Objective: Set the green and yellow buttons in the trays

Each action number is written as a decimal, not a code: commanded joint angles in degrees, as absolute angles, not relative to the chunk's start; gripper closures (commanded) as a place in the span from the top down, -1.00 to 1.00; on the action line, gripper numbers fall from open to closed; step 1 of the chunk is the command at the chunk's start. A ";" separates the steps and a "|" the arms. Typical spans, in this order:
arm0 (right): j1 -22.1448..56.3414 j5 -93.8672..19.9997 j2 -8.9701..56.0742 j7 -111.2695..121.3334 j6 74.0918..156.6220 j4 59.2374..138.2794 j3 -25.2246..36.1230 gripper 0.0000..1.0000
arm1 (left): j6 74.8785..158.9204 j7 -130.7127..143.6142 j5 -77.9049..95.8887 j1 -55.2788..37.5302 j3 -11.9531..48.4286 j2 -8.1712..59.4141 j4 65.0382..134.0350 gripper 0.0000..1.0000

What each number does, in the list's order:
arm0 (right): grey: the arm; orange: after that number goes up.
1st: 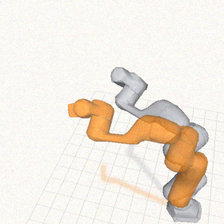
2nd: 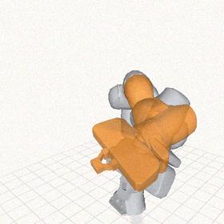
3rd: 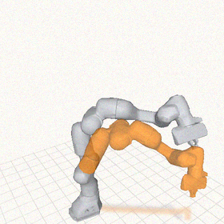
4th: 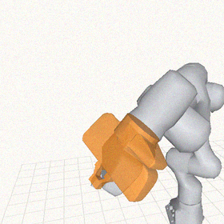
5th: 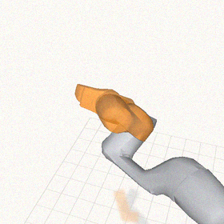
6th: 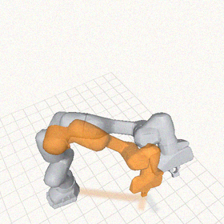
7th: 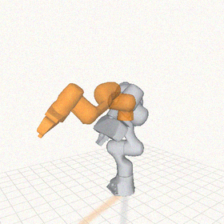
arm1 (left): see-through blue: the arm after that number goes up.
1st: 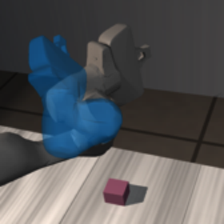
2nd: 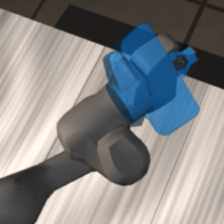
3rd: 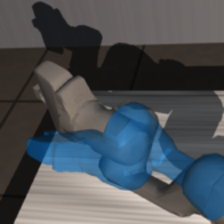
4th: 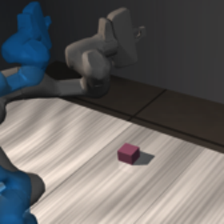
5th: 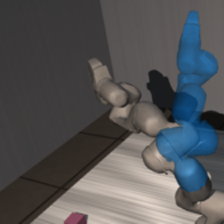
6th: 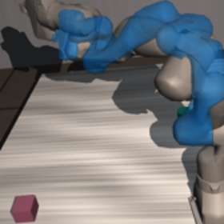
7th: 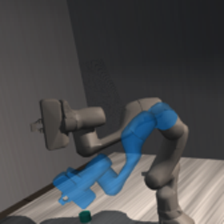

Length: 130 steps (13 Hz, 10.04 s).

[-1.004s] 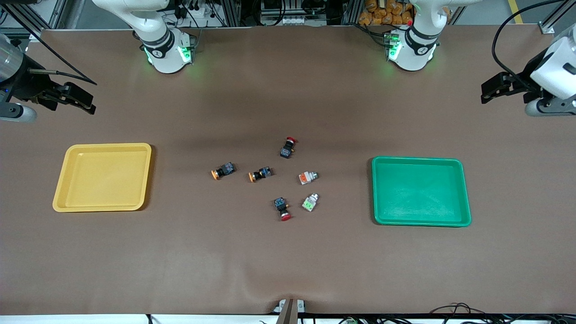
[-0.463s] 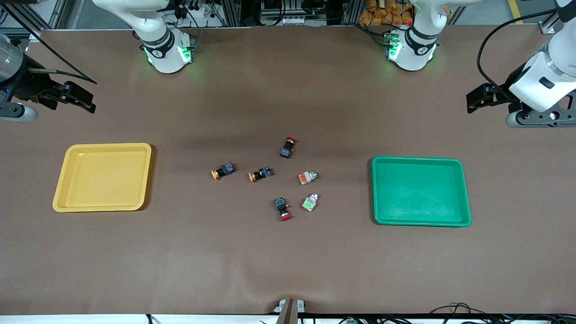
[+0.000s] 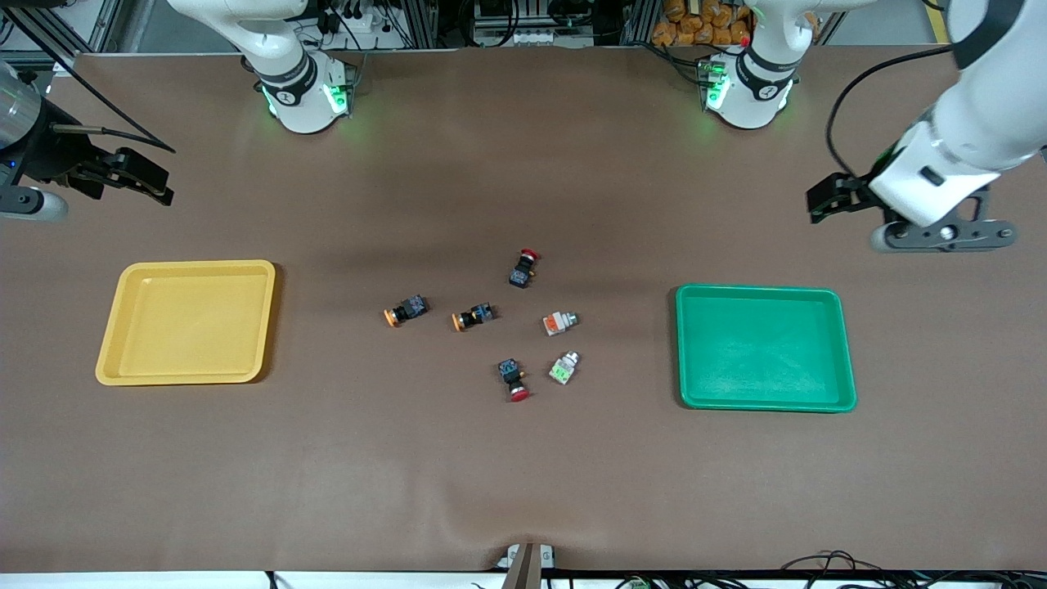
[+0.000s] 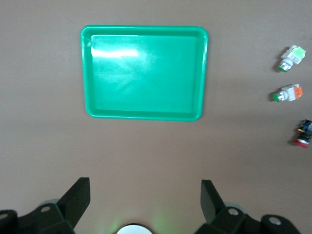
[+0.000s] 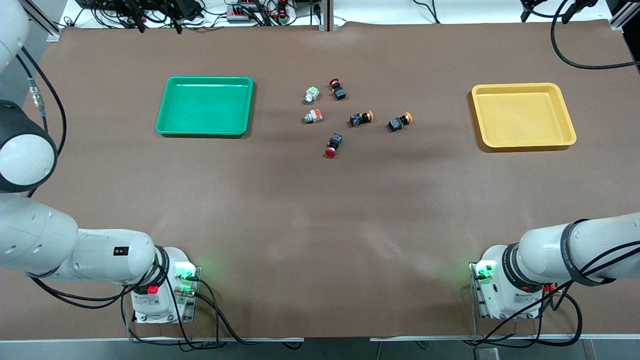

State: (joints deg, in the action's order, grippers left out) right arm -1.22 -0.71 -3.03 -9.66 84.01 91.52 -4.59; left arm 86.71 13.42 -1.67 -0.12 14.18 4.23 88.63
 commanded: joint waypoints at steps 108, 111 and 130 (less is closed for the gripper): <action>-18.10 11.43 40.60 11.34 110.47 88.95 -3.69 -0.97 | 117.95 33.37 -8.44 3.52 14.75 29.00 96.07 1.00; -18.46 11.16 41.31 11.34 110.65 89.56 -3.78 -0.83 | 117.95 40.32 -8.53 2.73 18.53 29.53 94.84 1.00; -12.32 -0.86 39.03 -5.86 93.27 88.24 -4.57 1.00 | 120.05 56.77 -8.88 -15.47 19.07 41.30 81.92 1.00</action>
